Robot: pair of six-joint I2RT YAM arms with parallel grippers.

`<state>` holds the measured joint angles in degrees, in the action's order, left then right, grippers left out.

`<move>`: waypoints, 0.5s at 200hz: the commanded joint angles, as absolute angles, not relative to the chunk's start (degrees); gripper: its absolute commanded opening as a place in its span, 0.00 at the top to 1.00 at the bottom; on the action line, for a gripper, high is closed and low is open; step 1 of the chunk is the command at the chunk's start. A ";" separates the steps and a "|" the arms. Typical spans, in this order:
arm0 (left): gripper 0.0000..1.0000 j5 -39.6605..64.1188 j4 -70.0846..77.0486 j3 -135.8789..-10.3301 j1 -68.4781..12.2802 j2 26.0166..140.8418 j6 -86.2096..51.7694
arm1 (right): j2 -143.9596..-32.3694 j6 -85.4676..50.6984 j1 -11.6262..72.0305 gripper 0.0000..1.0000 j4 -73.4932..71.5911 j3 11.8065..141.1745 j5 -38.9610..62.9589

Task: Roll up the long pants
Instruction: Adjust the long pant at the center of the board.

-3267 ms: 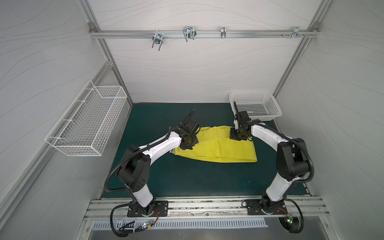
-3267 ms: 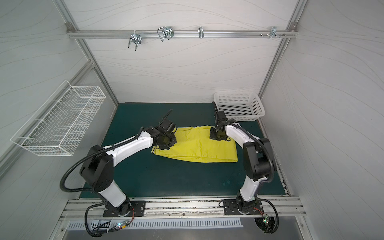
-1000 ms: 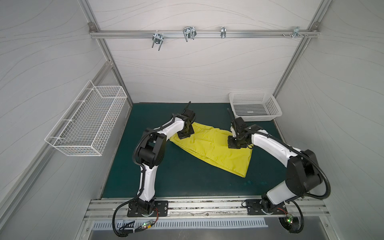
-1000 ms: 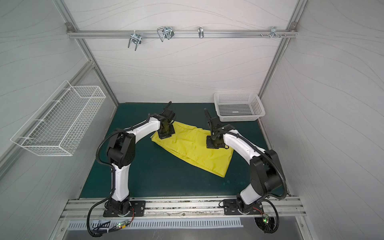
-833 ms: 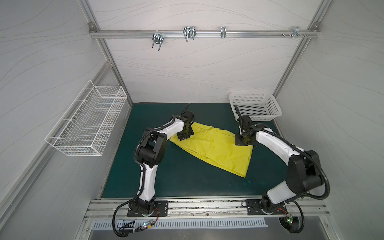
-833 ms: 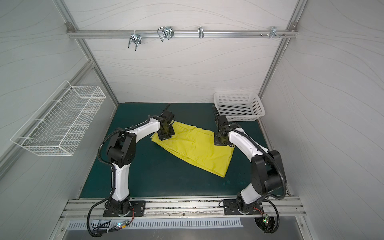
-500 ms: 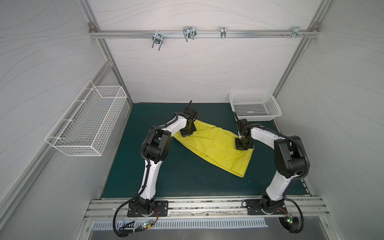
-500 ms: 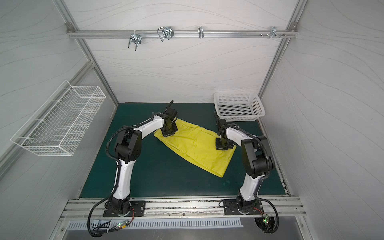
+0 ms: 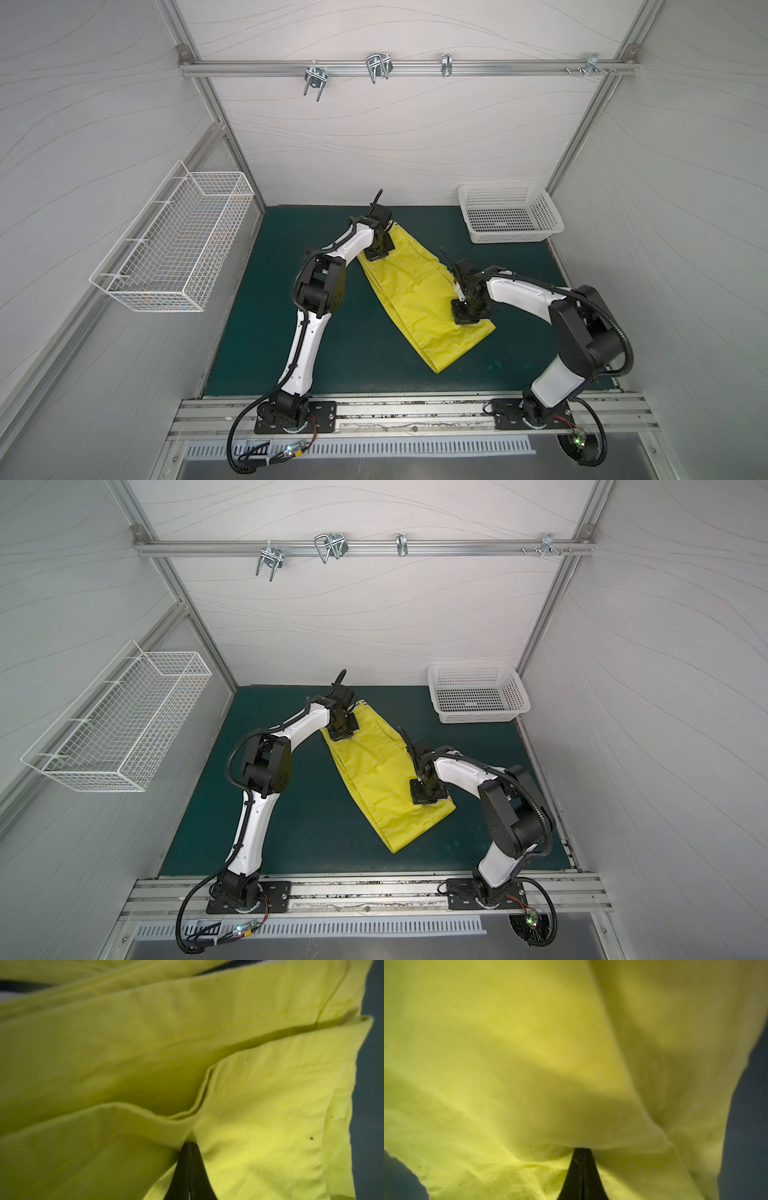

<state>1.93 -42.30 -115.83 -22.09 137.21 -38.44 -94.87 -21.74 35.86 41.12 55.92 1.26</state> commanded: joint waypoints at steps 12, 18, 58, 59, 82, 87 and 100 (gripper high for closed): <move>1.00 1.97 -42.26 -115.66 -22.33 138.87 -33.86 | -97.46 -27.34 45.46 1.00 36.22 58.87 7.31; 1.00 1.49 -42.36 -115.23 -22.33 137.81 -33.24 | -97.53 -27.46 46.25 1.00 36.21 60.04 7.01; 1.00 -3.13 -39.77 -102.48 -22.26 123.29 -33.14 | -86.84 -22.93 48.53 1.00 38.01 61.39 -5.27; 1.00 -3.15 -39.71 -102.13 -22.25 122.82 -33.31 | -86.49 -22.80 48.52 1.00 37.90 61.24 -5.45; 1.00 -1.55 -37.66 -93.52 -22.10 116.42 -36.82 | -83.89 -20.32 46.30 0.94 37.81 59.05 -7.40; 1.00 -0.69 -36.71 -91.95 -22.19 115.53 -37.53 | -84.52 -20.22 45.52 0.96 38.11 58.85 -7.41; 1.00 1.33 -33.77 -87.50 -22.37 113.77 -39.38 | -86.53 -20.02 43.79 1.00 37.63 58.25 -6.84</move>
<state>-0.47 -38.50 -92.71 -22.13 117.25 -36.07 -83.79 -22.09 46.59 37.34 60.12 -3.88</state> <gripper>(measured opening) 0.050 0.046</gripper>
